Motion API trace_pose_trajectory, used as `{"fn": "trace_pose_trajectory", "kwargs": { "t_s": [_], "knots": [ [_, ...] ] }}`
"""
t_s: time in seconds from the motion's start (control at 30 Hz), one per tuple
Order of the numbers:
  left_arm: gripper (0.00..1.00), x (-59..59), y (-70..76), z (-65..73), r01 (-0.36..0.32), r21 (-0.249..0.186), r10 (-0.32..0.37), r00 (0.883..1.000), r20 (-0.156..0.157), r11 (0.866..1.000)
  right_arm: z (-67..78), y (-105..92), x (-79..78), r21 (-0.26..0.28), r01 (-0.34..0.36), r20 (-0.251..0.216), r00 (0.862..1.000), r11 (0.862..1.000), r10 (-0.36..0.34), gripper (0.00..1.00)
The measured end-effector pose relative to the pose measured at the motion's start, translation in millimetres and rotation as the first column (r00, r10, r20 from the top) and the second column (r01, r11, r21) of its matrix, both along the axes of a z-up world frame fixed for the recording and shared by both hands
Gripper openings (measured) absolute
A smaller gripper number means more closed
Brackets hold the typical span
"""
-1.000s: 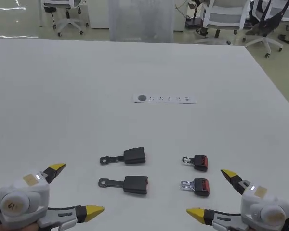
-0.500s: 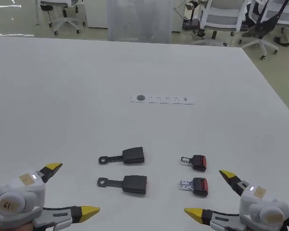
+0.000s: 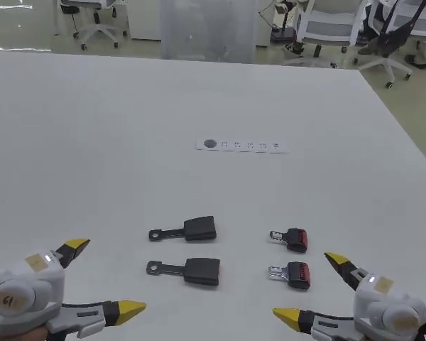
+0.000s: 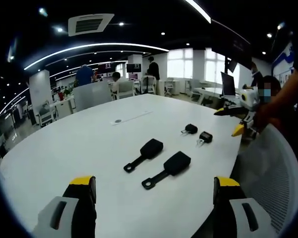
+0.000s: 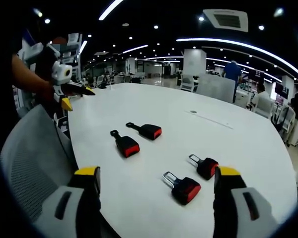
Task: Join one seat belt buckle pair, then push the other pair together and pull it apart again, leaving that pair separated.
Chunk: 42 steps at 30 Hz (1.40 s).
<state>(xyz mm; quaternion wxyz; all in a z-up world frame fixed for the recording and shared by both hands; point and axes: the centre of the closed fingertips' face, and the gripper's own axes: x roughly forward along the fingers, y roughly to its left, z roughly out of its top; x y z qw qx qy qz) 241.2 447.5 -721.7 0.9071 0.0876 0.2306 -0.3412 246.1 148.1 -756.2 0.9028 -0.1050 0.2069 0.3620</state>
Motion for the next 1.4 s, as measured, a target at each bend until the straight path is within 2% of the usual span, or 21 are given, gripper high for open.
{"fn": "trace_pose_trajectory", "kwargs": {
  "t_s": [0.4,0.6,0.8,1.0,1.3,1.4],
  "knots": [
    [1.0,3.1,-3.6,-0.6,0.002,0.011,-0.002,1.0,0.003,1.0,0.8,-1.5,4.1,0.0,0.001,-0.004,1.0,1.0,-0.001,0.97],
    [1.0,5.3,-3.1,5.9,-0.02,-0.004,0.02,1.0,0.008,1.0,-0.2,-2.3,5.4,0.0,-0.001,-0.01,1.0,1.0,0.001,0.97],
    [1.0,3.2,-4.3,6.2,-0.024,0.006,0.024,1.0,0.002,1.0,-3.5,-2.3,5.1,0.0,-0.008,-0.018,1.0,1.0,0.008,0.97],
    [1.0,2.7,-10.1,1.0,-0.022,0.003,0.022,1.0,-0.012,1.0,-4.7,-3.8,3.8,-0.002,-0.014,-0.024,1.0,1.0,0.013,0.97],
    [1.0,9.1,-19.8,-5.5,0.002,0.009,-0.002,1.0,-0.023,1.0,-8.6,-15.5,4.5,-0.013,-0.012,-0.045,0.999,1.0,0.012,0.96],
    [1.0,11.5,-24.5,-8.7,0.013,-0.002,-0.013,0.999,-0.034,1.0,-10.2,-18.6,5.5,-0.019,-0.012,-0.052,0.999,1.0,0.011,0.95]
  ]
}}
